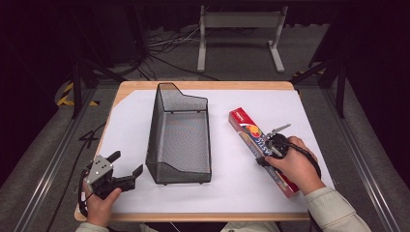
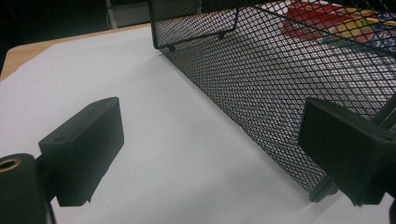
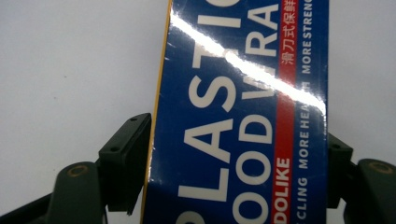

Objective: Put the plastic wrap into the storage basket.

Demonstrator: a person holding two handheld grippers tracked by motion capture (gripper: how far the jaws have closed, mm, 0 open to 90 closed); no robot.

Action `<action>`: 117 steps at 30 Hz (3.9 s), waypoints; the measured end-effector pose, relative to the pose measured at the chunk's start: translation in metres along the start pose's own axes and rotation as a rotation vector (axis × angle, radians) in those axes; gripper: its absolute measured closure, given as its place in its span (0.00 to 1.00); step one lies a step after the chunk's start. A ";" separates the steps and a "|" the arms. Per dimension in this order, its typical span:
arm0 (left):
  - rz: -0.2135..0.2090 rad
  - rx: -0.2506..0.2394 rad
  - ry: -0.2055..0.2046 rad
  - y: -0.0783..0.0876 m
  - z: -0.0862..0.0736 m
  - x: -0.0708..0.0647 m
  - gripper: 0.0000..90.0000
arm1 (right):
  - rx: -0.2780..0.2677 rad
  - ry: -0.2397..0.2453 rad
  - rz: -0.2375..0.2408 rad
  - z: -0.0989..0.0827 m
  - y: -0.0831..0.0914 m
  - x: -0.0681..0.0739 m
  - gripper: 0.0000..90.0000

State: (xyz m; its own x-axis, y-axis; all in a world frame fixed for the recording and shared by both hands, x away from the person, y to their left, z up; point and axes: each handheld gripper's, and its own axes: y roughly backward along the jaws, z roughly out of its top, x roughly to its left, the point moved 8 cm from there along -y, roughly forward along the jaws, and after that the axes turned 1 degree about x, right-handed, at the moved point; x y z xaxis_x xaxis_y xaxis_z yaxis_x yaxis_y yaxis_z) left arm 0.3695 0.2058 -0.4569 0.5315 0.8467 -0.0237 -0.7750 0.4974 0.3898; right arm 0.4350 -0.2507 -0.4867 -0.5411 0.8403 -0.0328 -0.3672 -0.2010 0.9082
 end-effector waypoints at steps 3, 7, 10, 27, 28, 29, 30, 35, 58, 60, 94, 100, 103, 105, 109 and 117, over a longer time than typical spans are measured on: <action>0.001 0.002 0.001 0.000 0.000 0.000 0.09 | 0.004 -0.023 -0.011 0.000 0.000 0.000 0.36; 0.001 -0.003 0.001 0.000 0.000 0.000 0.09 | -0.001 -0.065 -0.038 0.000 0.001 -0.001 0.42; 0.002 -0.002 0.001 0.000 0.000 0.001 0.09 | 0.001 -0.078 -0.055 0.000 0.001 0.000 0.44; 0.008 -0.003 0.002 0.000 0.000 0.001 0.09 | -0.021 -0.122 -0.025 0.008 0.019 0.004 0.44; 0.009 -0.003 0.001 0.000 0.000 0.001 0.09 | -0.021 -0.129 -0.022 0.008 0.021 0.005 0.44; 0.009 -0.003 0.001 0.000 0.000 0.001 0.09 | -0.027 -0.129 -0.018 0.010 0.023 0.005 0.44; 0.009 -0.003 0.001 0.000 0.000 0.001 0.09 | -0.033 -0.132 -0.017 0.011 0.026 0.005 0.44; 0.010 -0.003 0.000 0.000 0.001 0.001 0.09 | -0.053 -0.140 -0.010 0.018 0.041 0.007 0.44; 0.014 -0.004 0.007 0.001 0.000 0.002 0.09 | -0.097 -0.181 -0.014 0.040 0.086 0.017 0.44; 0.015 -0.004 0.008 0.001 0.000 0.002 0.09 | -0.109 -0.179 -0.001 0.043 0.089 0.020 0.44; 0.016 -0.001 0.000 0.000 0.000 0.002 0.09 | -0.132 -0.107 0.093 0.113 0.104 0.100 0.44; 0.016 -0.001 0.000 0.000 0.000 0.002 0.09 | -0.132 -0.098 0.093 0.122 0.102 0.108 0.44; 0.015 0.001 -0.001 -0.001 0.000 0.002 0.09 | -0.132 -0.090 0.097 0.127 0.100 0.115 0.44; 0.016 0.004 -0.006 -0.001 0.000 0.001 0.09 | -0.131 -0.088 0.100 0.130 0.099 0.119 0.44; 0.018 0.001 -0.013 -0.001 0.000 0.001 0.09 | -0.129 -0.082 0.113 0.136 0.095 0.129 0.44; 0.019 0.000 -0.015 -0.001 0.001 0.001 0.09 | -0.129 -0.074 0.113 0.146 0.089 0.140 0.44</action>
State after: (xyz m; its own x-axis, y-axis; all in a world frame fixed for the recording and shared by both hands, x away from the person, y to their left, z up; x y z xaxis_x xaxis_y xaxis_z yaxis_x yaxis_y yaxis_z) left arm 0.3706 0.2062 -0.4567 0.5218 0.8530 -0.0028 -0.7850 0.4814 0.3899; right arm 0.4372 -0.0777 -0.3490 -0.5288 0.8427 0.1014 -0.4042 -0.3551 0.8429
